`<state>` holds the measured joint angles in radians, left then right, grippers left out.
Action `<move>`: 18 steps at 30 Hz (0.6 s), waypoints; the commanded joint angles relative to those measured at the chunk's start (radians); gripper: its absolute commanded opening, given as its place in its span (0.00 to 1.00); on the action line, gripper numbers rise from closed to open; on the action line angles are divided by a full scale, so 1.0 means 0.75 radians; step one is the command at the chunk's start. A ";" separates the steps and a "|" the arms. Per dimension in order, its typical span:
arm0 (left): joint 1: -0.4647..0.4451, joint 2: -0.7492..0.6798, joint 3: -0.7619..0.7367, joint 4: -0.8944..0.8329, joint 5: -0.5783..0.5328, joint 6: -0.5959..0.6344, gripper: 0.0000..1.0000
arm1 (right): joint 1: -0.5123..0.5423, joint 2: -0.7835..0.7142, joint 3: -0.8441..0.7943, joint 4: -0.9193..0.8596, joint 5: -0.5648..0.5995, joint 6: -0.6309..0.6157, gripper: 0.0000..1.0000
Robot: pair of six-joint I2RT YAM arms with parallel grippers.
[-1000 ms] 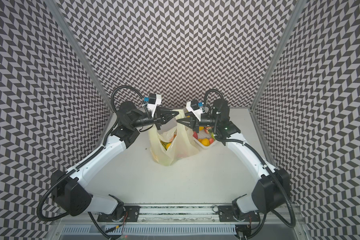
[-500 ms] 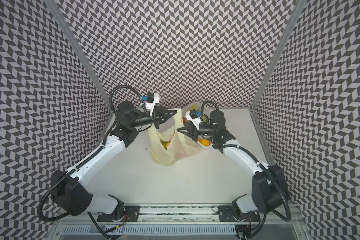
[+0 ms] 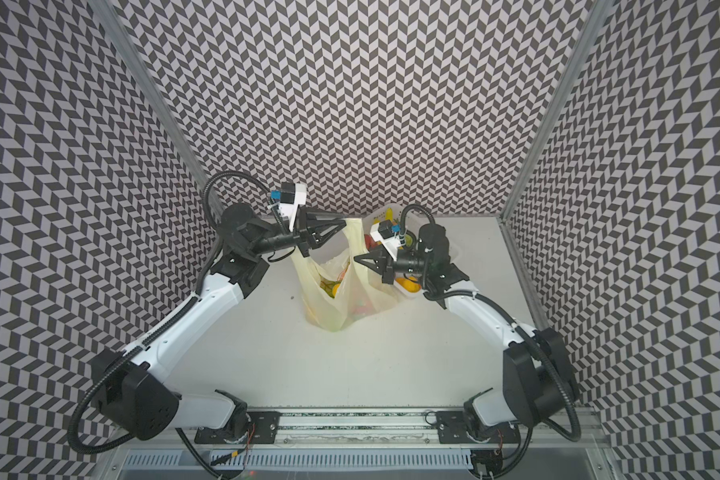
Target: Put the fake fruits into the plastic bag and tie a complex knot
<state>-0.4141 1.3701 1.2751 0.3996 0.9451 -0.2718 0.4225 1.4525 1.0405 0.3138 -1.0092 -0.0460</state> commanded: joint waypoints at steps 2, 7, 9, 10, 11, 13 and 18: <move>0.045 -0.077 0.024 0.151 0.088 -0.135 0.36 | -0.004 0.000 0.018 0.018 0.014 -0.042 0.00; 0.130 -0.110 0.039 0.291 0.116 -0.299 0.48 | -0.004 0.000 0.018 0.016 0.016 -0.041 0.00; 0.185 -0.146 0.029 0.236 0.119 -0.293 0.49 | -0.006 -0.006 0.018 0.013 0.021 -0.048 0.00; 0.212 -0.177 -0.002 0.214 0.111 -0.275 0.50 | -0.006 -0.009 0.018 0.009 0.021 -0.050 0.00; 0.245 -0.220 -0.051 0.184 0.089 -0.247 0.53 | -0.008 -0.015 0.019 0.007 0.021 -0.053 0.00; 0.319 -0.313 -0.155 0.128 0.042 -0.191 0.59 | -0.009 -0.023 0.020 0.007 0.020 -0.053 0.00; 0.467 -0.541 -0.441 -0.046 -0.054 -0.073 0.63 | -0.010 -0.042 0.016 -0.016 0.018 -0.077 0.00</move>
<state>-0.0925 1.0309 1.0340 0.4576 0.9562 -0.3870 0.4202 1.4521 1.0405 0.2882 -0.9962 -0.0711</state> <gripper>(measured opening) 0.623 0.047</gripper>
